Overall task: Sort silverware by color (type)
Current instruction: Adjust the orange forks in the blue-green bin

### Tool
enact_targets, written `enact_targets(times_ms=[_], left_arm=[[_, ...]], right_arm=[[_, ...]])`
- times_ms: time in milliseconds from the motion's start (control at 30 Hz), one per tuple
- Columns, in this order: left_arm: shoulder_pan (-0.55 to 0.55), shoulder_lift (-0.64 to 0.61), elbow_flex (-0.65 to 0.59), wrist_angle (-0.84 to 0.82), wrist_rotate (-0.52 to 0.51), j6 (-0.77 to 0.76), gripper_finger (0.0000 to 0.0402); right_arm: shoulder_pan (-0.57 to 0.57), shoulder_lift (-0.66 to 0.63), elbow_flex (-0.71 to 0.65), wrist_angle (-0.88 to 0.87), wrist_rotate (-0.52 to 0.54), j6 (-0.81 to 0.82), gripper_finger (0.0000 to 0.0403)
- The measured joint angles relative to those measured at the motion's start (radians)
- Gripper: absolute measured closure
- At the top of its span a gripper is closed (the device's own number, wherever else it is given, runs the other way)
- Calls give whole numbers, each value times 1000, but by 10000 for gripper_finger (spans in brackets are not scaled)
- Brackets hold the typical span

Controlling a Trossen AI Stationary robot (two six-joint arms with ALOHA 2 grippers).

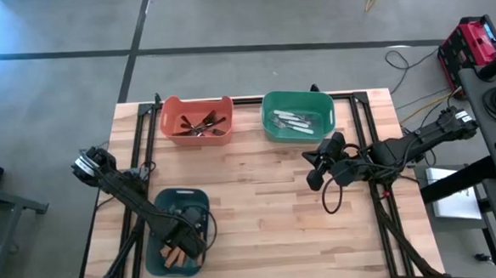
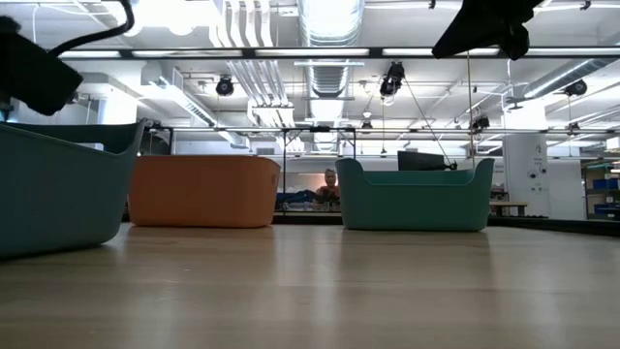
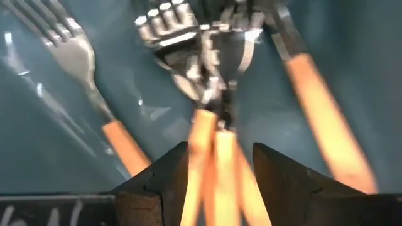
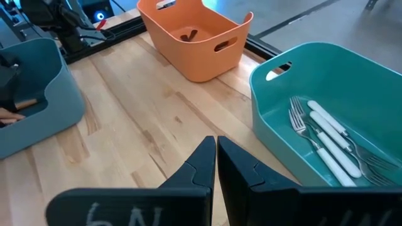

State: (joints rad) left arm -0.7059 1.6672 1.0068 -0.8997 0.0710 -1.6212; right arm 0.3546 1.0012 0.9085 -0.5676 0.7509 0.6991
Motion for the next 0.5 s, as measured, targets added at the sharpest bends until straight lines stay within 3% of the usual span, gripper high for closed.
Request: enact_targets(times_ms=[500], left_arm=[[-2, 0, 38, -4, 0, 8, 243]], right_arm=[[0, 0, 8, 2, 1, -3, 394]])
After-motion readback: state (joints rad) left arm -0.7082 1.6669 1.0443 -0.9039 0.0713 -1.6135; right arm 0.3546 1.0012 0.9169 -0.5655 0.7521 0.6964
